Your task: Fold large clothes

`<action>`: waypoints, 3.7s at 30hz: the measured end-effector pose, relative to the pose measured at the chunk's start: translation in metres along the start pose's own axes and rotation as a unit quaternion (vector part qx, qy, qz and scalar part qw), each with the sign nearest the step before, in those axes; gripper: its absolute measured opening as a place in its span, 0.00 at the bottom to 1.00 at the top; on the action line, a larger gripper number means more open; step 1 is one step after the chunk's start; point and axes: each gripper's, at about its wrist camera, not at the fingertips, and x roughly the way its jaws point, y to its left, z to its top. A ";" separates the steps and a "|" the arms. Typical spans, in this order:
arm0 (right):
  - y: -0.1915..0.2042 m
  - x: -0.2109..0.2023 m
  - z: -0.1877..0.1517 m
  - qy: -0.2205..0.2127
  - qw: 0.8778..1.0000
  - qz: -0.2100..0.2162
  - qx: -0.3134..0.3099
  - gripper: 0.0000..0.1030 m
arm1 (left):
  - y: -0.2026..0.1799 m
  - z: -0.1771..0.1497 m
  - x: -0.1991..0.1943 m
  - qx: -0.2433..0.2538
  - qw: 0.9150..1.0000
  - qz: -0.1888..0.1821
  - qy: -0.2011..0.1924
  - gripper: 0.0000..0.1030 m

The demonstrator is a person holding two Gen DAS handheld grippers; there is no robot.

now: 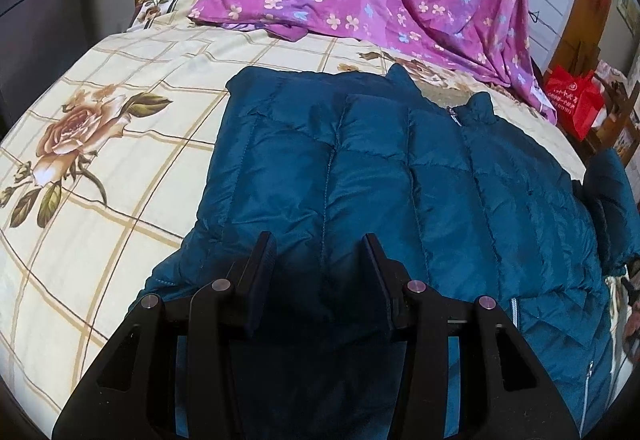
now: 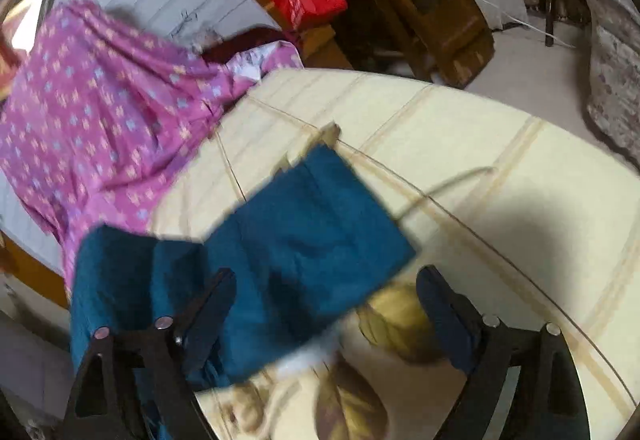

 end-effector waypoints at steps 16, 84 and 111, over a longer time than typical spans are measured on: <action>0.024 0.035 0.014 -0.002 0.998 0.028 -0.050 0.96 | 0.000 -0.002 0.008 0.007 1.000 0.010 0.004 0.42; 0.293 -0.045 -0.179 0.004 0.939 0.279 -0.201 0.13 | 0.024 0.007 0.001 -0.035 0.998 0.007 0.044 0.42; 0.287 -0.018 -0.330 0.093 0.931 0.038 -0.351 0.76 | -0.042 0.005 0.005 0.015 0.986 -0.159 0.045 0.42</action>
